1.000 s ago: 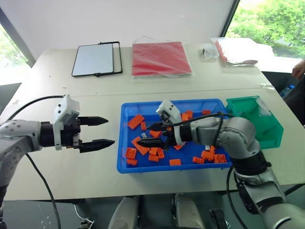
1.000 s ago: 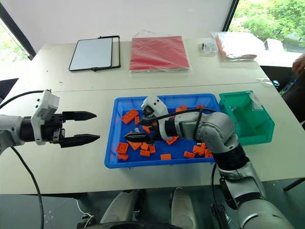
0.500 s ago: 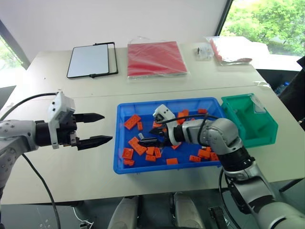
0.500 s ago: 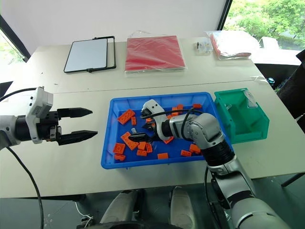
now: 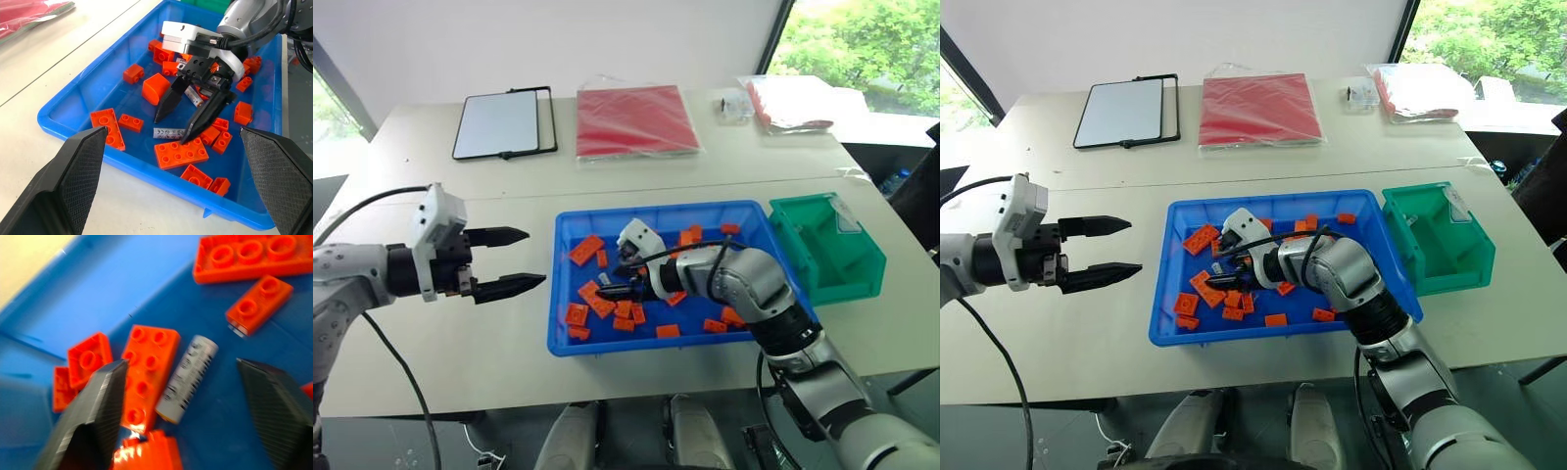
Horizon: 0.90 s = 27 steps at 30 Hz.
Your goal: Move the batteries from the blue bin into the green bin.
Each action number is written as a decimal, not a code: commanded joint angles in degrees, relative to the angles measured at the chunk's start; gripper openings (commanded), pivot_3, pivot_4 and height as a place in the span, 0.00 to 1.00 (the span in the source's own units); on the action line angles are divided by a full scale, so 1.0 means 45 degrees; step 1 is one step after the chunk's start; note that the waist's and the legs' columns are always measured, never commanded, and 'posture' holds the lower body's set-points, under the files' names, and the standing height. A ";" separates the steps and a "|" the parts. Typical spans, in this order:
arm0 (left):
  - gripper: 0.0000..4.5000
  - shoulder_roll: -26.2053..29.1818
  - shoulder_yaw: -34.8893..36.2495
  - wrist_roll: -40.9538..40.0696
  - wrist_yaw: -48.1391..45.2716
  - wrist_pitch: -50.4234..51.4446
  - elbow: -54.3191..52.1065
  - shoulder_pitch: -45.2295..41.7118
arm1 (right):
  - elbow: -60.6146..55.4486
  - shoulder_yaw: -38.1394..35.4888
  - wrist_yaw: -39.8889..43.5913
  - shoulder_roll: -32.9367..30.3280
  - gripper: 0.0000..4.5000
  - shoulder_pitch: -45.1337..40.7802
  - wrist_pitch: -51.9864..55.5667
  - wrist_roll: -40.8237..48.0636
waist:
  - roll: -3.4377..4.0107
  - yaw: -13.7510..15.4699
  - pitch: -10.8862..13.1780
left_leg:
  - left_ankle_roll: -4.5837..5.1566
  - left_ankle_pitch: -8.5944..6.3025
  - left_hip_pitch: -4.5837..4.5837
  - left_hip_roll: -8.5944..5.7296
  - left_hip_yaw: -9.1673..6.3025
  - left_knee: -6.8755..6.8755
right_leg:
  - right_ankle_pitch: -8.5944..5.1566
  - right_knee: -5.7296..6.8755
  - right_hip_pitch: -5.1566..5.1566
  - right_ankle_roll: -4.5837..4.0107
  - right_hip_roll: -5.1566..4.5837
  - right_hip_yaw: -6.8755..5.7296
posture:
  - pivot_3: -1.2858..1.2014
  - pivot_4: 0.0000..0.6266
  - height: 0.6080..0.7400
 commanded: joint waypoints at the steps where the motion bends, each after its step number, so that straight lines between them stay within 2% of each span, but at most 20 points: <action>1: 1.00 -0.0026 0.0076 0.0003 0.0074 -0.0234 -0.0079 -0.0244 | 0.0103 0.0026 0.0281 0.0001 0.35 0.0073 -0.0222 -0.0298 | 0.0000 0.0000 0.0000 | 0.0000 0.0000 0.0000 0.0000 0.0000 0.0000 | 0.0000 0.0000 0.0000 0.0000 0.0000 0.0000 | 0.52 0.24 0.93; 3: 1.00 -0.0055 0.0076 0.0022 0.0090 -0.0241 -0.0075 -0.0254 | 0.0176 -0.0067 0.0385 0.0011 0.11 0.0112 -0.0225 -0.0392 | 0.0000 0.0001 0.0000 | 0.0000 0.0000 0.0000 0.0001 -0.0001 0.0000 | 0.0000 0.0000 0.0000 0.0001 0.0001 0.0000 | 0.52 0.24 0.93; 4: 1.00 -0.0073 0.0062 0.0046 0.0107 -0.0258 -0.0061 -0.0266 | 0.0183 -0.0090 0.0446 0.0000 0.03 0.0121 -0.0242 -0.0436 | 0.0000 0.0000 0.0000 | 0.0000 0.0000 0.0000 0.0001 0.0000 0.0000 | 0.0000 0.0000 0.0000 0.0000 0.0001 0.0000 | 0.52 0.24 0.93; 10: 1.00 -0.0121 -0.0024 0.0086 0.0204 -0.0295 0.0027 -0.0443 | -0.0079 0.0032 0.0616 0.0046 0.03 0.0107 -0.0325 -0.0698 | 0.0000 0.0003 -0.0001 | 0.0000 0.0000 0.0001 0.0000 -0.0001 0.0000 | 0.0001 0.0000 0.0000 0.0000 0.0001 0.0000 | 0.52 0.24 0.93; 13: 1.00 -0.0139 -0.0062 0.0105 0.0175 -0.0299 0.0022 -0.0411 | -0.1108 -0.0323 0.0562 -0.0220 0.03 0.0026 0.0056 -0.0598 | 0.0002 0.0005 0.0001 | -0.0002 0.0001 0.0002 0.0001 0.0000 0.0000 | 0.0001 0.0001 0.0001 0.0000 0.0001 0.0000 | 0.52 0.24 0.93; 17: 1.00 -0.0134 -0.0153 -0.0048 0.0048 -0.0224 -0.0081 -0.0226 | -0.3382 -0.3146 0.0072 -0.0752 0.03 -0.0625 0.2087 0.0642 | 0.0002 0.0049 0.0001 | -0.0002 0.0001 -0.0005 0.0000 -0.0003 0.0000 | 0.0001 0.0000 -0.0003 0.0000 -0.0002 0.0001 | 0.52 0.24 0.93; 20: 1.00 -0.0320 -0.0533 0.0141 0.0074 -0.0457 -0.0087 -0.0195 | -0.4519 -0.6297 -0.0216 -0.2040 0.03 -0.1281 0.3872 0.1317 | 0.0015 0.0110 0.0009 | -0.0002 0.0001 -0.0006 -0.0004 -0.0004 0.0003 | 0.0001 0.0000 -0.0001 -0.0001 -0.0008 0.0001 | 0.52 0.24 0.93; 22: 1.00 -0.0477 -0.0736 0.0221 0.0171 -0.0554 0.0015 -0.0331 | -0.4682 -0.7631 -0.0253 -0.3230 0.03 -0.1290 0.4516 0.1354 | 0.0012 0.0203 0.0007 | -0.0001 0.0000 -0.0008 -0.0007 -0.0007 0.0009 | -0.0001 -0.0006 0.0007 -0.0005 -0.0011 -0.0003 | 0.52 0.24 0.93; 27: 1.00 -0.0907 -0.1272 0.0454 0.0261 -0.0725 0.0316 -0.0854 | -0.3814 -0.9962 0.0030 -0.7098 0.03 0.1190 0.3818 0.0381 | -0.0003 0.0413 -0.0001 | 0.0004 -0.0003 -0.0008 -0.0005 0.0011 -0.0005 | -0.0012 -0.0036 0.0023 -0.0022 -0.0020 -0.0008 | 0.52 0.24 0.93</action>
